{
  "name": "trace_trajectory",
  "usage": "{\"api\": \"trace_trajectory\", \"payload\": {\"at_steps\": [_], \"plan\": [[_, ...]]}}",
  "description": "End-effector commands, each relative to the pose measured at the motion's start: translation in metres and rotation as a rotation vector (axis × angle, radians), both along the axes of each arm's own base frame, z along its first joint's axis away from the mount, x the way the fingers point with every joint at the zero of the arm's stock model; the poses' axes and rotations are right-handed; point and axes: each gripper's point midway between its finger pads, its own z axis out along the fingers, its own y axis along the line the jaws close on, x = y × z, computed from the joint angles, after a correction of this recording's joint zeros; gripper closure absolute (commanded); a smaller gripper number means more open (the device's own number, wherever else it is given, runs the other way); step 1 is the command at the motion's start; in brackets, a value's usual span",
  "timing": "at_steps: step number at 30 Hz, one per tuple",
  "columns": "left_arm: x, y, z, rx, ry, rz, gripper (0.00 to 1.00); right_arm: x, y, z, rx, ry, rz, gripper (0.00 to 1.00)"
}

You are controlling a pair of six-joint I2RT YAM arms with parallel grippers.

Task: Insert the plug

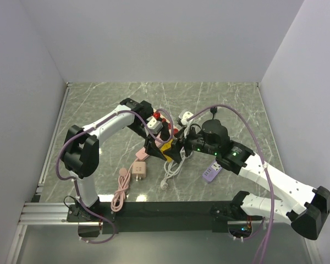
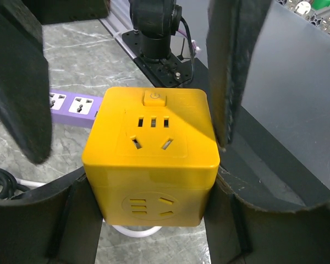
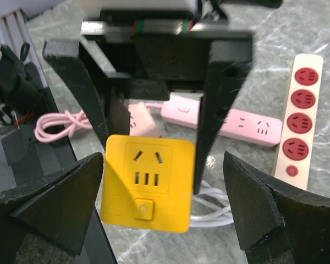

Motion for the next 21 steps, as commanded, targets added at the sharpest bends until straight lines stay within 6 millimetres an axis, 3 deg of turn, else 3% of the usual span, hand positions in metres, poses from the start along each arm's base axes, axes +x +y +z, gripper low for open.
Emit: {"api": "trace_trajectory", "payload": {"at_steps": [1,6,9,10,12,15,16,18,19,21], "plan": [[-0.003,-0.005,0.035,-0.104,-0.01,0.0,0.99,0.001,0.002,0.007,-0.036,-0.036,-0.013,0.04],[-0.003,-0.005,0.037,-0.106,-0.01,0.0,0.99,-0.006,0.004,-0.003,-0.059,-0.012,0.003,0.05],[-0.003,-0.005,0.037,-0.107,-0.013,0.0,0.99,-0.007,0.003,-0.006,-0.059,-0.009,-0.001,0.16],[-0.003,-0.005,0.037,-0.106,-0.01,0.0,0.99,-0.006,0.002,-0.006,-0.06,-0.009,-0.008,0.29],[-0.002,-0.006,0.037,-0.105,-0.007,0.0,0.99,-0.004,0.0,-0.006,-0.06,-0.014,-0.026,0.46],[-0.001,-0.007,0.038,-0.102,-0.002,0.001,0.99,0.0,-0.002,-0.007,-0.069,-0.012,-0.05,0.9],[0.0,-0.007,0.039,-0.105,-0.003,0.002,0.98,0.001,-0.002,-0.007,-0.069,-0.013,-0.058,1.0],[0.002,-0.008,0.039,-0.102,-0.002,0.003,0.89,0.006,-0.005,-0.005,-0.066,-0.023,-0.091,1.0],[0.003,-0.007,0.039,-0.095,0.006,0.007,0.71,0.007,-0.006,-0.005,-0.066,-0.023,-0.099,1.0],[0.007,-0.007,0.038,-0.087,0.01,0.014,0.64,0.01,-0.011,0.001,-0.055,-0.047,-0.132,1.0]]}}
